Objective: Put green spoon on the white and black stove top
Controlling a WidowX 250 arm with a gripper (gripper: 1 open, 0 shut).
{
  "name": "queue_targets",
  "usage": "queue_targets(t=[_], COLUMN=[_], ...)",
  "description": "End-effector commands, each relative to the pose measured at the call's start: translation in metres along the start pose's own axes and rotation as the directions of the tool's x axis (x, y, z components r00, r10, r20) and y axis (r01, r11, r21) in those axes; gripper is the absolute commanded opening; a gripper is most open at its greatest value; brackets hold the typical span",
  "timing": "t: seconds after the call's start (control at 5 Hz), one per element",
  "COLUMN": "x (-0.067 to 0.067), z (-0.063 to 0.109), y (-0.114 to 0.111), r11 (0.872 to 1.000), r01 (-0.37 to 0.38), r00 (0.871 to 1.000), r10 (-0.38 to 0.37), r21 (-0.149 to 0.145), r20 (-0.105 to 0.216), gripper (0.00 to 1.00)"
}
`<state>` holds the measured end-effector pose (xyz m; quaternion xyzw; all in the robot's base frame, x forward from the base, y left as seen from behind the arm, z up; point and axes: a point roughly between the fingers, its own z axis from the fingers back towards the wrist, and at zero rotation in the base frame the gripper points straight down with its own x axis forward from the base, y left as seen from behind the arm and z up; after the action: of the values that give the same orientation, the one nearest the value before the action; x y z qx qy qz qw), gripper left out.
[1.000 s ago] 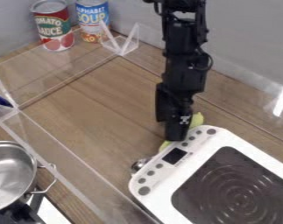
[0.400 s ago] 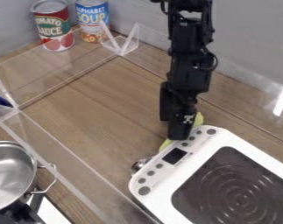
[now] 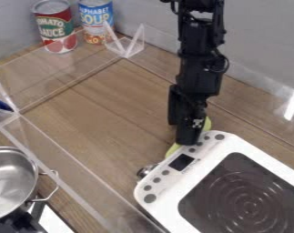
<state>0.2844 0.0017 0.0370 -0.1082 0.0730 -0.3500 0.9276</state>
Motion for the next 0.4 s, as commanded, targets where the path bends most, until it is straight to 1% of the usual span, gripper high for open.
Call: queue_targets(t=[0.0,0.2], x=[0.011,0.0133], z=[0.009,0.0096], y=[-0.0014,-0.0016], r11=[0.999,0.998], r01=[0.036,0.046], r00=[0.999,0.999], r10=[-0.037,-0.047], r21=[0.034,0.038], r20=[0.016,0.01], gripper=[1.0,1.0])
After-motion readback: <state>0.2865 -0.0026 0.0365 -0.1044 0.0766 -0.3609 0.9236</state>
